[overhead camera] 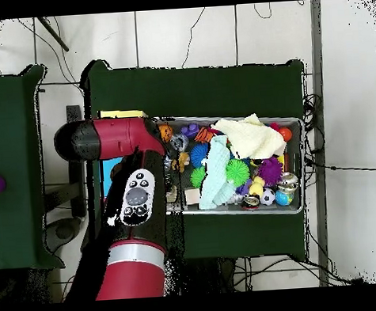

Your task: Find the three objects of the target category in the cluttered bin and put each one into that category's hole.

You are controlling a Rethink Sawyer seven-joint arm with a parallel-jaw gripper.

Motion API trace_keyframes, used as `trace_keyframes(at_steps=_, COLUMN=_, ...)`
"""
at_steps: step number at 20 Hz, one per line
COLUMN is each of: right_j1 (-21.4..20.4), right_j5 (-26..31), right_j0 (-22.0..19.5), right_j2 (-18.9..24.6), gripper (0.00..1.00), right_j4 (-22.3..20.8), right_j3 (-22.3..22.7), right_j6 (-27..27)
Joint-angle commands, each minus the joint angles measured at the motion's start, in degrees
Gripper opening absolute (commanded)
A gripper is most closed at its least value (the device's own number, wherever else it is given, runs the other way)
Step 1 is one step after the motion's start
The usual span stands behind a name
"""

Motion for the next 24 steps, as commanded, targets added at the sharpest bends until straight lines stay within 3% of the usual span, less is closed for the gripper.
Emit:
trace_keyframes(at_steps=1, right_j1=-4.35, right_j5=-0.60, right_j0=-2.53, right_j2=2.37, gripper=0.00, right_j4=1.96, right_j3=-5.57, right_j6=9.68)
trace_keyframes(at_steps=7, right_j1=-5.04, right_j5=-3.76, right_j0=-2.82, right_j2=3.04, gripper=0.00, right_j4=1.83, right_j3=-4.18, right_j6=9.85)
trace_keyframes(at_steps=18, right_j1=-4.58, right_j5=-4.39, right_j0=-2.18, right_j2=2.19, gripper=0.00, right_j4=1.31, right_j3=-4.05, right_j6=10.39)
trace_keyframes(at_steps=19, right_j1=-4.59, right_j5=-4.44, right_j0=-2.34, right_j2=2.43, gripper=1.00, right_j4=1.17, right_j3=-4.17, right_j6=9.93)
trace_keyframes(at_steps=24, right_j1=-4.81, right_j5=-5.75, right_j0=-2.41, right_j2=2.49, gripper=1.00, right_j4=1.41, right_j3=-3.57, right_j6=10.67)
